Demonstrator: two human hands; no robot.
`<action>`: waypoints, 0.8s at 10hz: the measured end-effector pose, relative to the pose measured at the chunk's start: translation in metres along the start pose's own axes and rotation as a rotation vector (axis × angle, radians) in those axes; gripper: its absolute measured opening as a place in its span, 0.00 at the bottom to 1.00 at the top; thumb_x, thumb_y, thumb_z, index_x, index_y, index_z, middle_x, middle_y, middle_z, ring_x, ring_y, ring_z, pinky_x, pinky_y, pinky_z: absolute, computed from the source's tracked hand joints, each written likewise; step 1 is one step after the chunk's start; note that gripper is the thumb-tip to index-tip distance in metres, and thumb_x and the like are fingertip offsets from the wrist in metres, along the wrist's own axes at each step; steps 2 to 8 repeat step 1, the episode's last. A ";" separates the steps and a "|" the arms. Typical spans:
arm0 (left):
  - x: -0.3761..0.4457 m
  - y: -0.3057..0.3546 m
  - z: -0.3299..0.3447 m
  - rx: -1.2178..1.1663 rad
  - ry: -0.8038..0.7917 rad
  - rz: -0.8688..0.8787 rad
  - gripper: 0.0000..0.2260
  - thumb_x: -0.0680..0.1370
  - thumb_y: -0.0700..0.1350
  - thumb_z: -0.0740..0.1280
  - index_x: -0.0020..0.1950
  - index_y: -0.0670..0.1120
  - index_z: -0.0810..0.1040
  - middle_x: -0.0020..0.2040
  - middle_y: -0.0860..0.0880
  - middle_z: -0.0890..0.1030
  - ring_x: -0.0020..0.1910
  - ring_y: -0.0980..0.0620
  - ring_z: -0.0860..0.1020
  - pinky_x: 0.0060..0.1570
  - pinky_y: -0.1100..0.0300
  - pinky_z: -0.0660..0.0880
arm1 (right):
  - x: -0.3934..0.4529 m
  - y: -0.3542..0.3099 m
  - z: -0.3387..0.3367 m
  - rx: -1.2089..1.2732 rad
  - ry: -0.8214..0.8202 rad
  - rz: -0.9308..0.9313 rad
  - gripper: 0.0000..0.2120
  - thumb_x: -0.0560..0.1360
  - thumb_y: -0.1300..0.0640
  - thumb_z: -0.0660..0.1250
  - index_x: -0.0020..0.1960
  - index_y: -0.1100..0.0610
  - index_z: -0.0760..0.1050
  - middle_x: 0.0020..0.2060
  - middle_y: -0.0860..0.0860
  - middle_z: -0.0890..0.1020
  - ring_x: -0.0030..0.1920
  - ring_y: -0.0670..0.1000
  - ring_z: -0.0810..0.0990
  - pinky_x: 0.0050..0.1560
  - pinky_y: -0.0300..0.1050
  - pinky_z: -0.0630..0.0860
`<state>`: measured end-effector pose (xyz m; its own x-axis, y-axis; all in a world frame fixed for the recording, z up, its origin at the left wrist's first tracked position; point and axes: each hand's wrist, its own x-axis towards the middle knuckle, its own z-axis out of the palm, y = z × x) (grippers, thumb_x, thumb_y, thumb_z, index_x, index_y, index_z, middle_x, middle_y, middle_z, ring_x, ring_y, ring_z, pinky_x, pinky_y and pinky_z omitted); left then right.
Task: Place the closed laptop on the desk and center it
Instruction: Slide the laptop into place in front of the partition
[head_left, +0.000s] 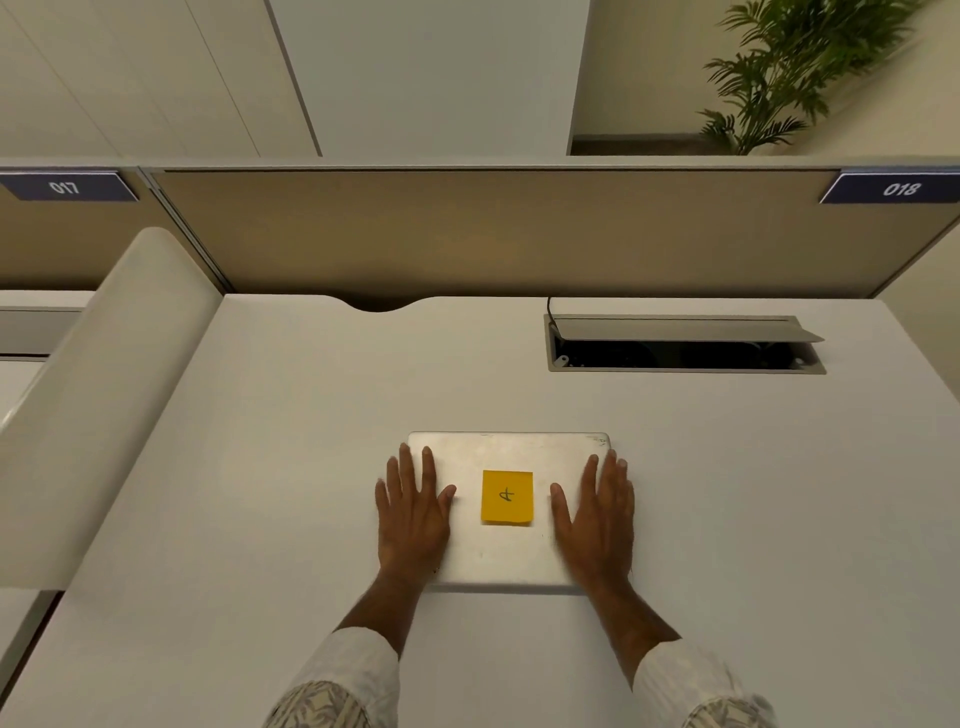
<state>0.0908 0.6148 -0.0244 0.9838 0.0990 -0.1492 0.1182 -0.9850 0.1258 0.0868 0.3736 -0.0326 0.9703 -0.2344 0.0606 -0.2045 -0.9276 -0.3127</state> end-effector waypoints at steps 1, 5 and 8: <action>0.001 0.014 -0.001 -0.130 0.044 0.168 0.31 0.83 0.58 0.37 0.83 0.45 0.41 0.83 0.44 0.38 0.82 0.46 0.39 0.81 0.48 0.39 | -0.003 -0.020 -0.005 0.055 -0.030 -0.139 0.34 0.82 0.42 0.39 0.79 0.62 0.56 0.80 0.60 0.57 0.80 0.60 0.55 0.78 0.59 0.61; 0.001 0.014 -0.001 -0.130 0.044 0.168 0.31 0.83 0.58 0.37 0.83 0.45 0.41 0.83 0.44 0.38 0.82 0.46 0.39 0.81 0.48 0.39 | -0.003 -0.020 -0.005 0.055 -0.030 -0.139 0.34 0.82 0.42 0.39 0.79 0.62 0.56 0.80 0.60 0.57 0.80 0.60 0.55 0.78 0.59 0.61; 0.001 0.014 -0.001 -0.130 0.044 0.168 0.31 0.83 0.58 0.37 0.83 0.45 0.41 0.83 0.44 0.38 0.82 0.46 0.39 0.81 0.48 0.39 | -0.003 -0.020 -0.005 0.055 -0.030 -0.139 0.34 0.82 0.42 0.39 0.79 0.62 0.56 0.80 0.60 0.57 0.80 0.60 0.55 0.78 0.59 0.61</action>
